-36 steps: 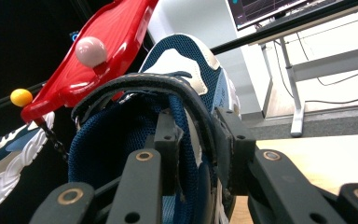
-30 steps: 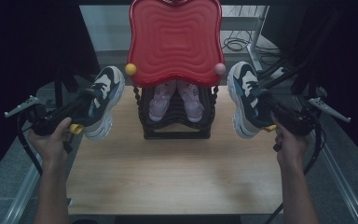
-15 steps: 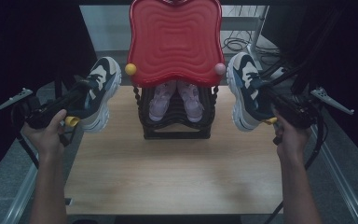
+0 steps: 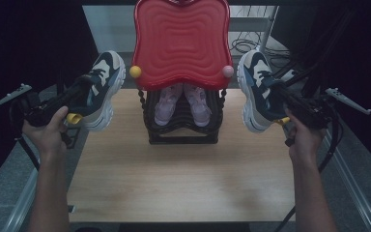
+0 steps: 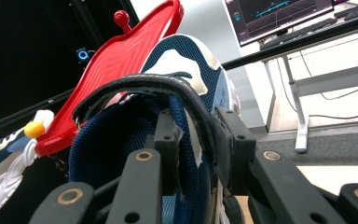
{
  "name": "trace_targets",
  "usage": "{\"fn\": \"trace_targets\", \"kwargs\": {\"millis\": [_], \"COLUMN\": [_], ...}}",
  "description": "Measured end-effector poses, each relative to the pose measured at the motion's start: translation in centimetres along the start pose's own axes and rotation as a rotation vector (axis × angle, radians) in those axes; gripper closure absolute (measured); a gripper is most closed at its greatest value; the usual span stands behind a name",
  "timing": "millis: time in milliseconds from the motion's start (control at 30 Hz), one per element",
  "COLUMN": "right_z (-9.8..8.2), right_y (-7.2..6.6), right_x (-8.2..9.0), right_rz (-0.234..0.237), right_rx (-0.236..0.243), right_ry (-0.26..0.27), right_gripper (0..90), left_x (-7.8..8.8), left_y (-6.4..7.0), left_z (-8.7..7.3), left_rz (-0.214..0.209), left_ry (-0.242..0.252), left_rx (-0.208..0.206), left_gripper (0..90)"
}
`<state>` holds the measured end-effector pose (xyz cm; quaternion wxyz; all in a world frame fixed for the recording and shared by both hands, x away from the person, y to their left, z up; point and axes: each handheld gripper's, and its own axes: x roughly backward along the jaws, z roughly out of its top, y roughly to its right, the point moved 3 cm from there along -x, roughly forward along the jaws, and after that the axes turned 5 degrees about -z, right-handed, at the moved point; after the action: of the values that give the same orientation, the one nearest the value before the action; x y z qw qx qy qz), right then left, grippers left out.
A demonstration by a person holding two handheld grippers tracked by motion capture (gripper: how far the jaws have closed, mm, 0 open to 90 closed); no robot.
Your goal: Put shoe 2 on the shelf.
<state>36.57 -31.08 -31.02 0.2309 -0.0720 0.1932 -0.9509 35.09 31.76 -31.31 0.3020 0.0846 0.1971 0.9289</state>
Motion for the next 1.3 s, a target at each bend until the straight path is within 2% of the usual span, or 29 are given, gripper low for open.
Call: {"fn": "trace_targets", "kwargs": {"millis": [533,933,1300], "right_z": [2.3,4.4,5.9], "right_y": [-1.7,-2.8,-4.5], "right_x": [0.2,-0.8,-1.9], "right_rz": [0.015,0.013,0.01], "right_rx": [0.047,0.06,0.091], "right_ry": [0.011,-0.005,-0.012], "right_gripper": [72.0,71.9,71.9], "left_x": [-0.3,-0.5,-1.8], "left_y": [0.6,1.7,3.0], "left_z": [1.6,3.8,5.1], "left_rz": [-0.006,-0.018,-0.049], "left_ry": [0.025,0.044,0.041], "left_rx": [-0.01,-0.024,-0.028], "left_gripper": [71.1,71.1,71.1]}}
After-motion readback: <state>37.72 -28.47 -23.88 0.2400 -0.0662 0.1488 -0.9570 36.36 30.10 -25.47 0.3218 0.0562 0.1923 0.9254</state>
